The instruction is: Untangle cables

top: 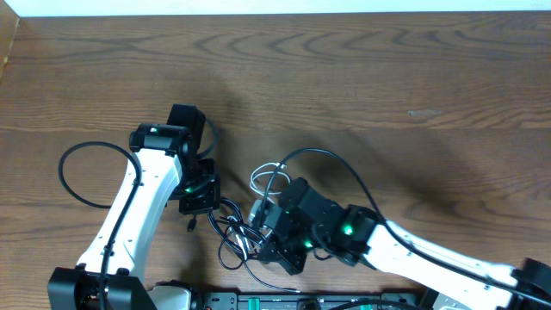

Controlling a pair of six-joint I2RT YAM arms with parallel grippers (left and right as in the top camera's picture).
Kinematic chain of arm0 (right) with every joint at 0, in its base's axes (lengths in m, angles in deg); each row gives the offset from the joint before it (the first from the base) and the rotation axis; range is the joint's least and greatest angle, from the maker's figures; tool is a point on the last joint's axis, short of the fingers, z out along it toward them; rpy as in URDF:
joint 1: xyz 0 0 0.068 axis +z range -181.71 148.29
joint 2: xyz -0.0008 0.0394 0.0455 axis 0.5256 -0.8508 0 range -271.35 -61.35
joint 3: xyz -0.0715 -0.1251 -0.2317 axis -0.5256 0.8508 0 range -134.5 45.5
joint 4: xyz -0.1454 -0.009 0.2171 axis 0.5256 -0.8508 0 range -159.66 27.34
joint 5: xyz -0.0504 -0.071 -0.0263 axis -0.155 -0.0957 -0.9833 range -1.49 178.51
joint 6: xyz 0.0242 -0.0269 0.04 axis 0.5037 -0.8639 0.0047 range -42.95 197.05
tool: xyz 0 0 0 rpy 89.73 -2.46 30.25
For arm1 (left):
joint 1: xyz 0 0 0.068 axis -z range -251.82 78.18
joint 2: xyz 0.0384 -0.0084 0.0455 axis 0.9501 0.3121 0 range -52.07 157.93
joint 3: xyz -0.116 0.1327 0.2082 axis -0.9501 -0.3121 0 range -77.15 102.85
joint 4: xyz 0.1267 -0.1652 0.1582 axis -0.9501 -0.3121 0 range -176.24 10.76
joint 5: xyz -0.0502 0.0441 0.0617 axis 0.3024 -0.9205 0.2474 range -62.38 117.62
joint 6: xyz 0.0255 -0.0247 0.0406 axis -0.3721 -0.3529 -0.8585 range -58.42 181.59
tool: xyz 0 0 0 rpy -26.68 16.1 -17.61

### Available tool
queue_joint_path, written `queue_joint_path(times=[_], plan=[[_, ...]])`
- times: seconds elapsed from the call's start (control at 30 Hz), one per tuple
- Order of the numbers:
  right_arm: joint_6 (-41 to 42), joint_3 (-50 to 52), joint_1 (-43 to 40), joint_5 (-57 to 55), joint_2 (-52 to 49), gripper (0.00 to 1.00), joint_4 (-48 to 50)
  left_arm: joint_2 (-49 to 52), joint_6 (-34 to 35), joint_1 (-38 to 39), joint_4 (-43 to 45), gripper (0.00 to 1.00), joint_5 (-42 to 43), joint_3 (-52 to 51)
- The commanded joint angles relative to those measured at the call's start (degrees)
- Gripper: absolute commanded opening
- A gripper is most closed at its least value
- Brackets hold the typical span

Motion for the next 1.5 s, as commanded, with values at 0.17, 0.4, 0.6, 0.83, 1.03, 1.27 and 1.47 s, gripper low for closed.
queue_joint_path(times=[0.17,0.4,0.6,0.83,1.03,1.27,1.47], plan=[[-4.00,-0.13,-0.07,5.77,11.89,0.01,-3.93,0.04,0.50,-0.26,0.02,0.07,-2.84,-0.17],[-4.48,-0.13,-0.70,3.78,18.18,0.01,-3.21,0.04,-0.63,-0.24,-1.55,0.08,-2.84,-0.17],[-1.25,-0.13,-4.09,3.61,22.01,0.01,-1.79,0.04,-0.85,-0.24,-3.19,0.08,-4.22,-0.17],[4.57,-0.13,-10.34,0.48,27.41,0.01,1.20,0.04,-5.16,-0.24,-4.50,0.07,-4.37,-0.17],[9.16,-0.13,-14.53,-10.08,31.19,0.01,-2.73,0.04,-8.35,-0.24,-5.64,0.08,-4.35,-0.17],[14.05,-0.13,-16.31,-25.57,32.57,0.01,-15.34,0.04,-12.13,-0.24,-6.03,0.07,-4.11,-0.17],[22.91,-0.13,-16.41,-42.32,32.57,0.01,-27.85,0.04,-15.63,-0.20,-6.25,0.08,-4.07,-0.17]])
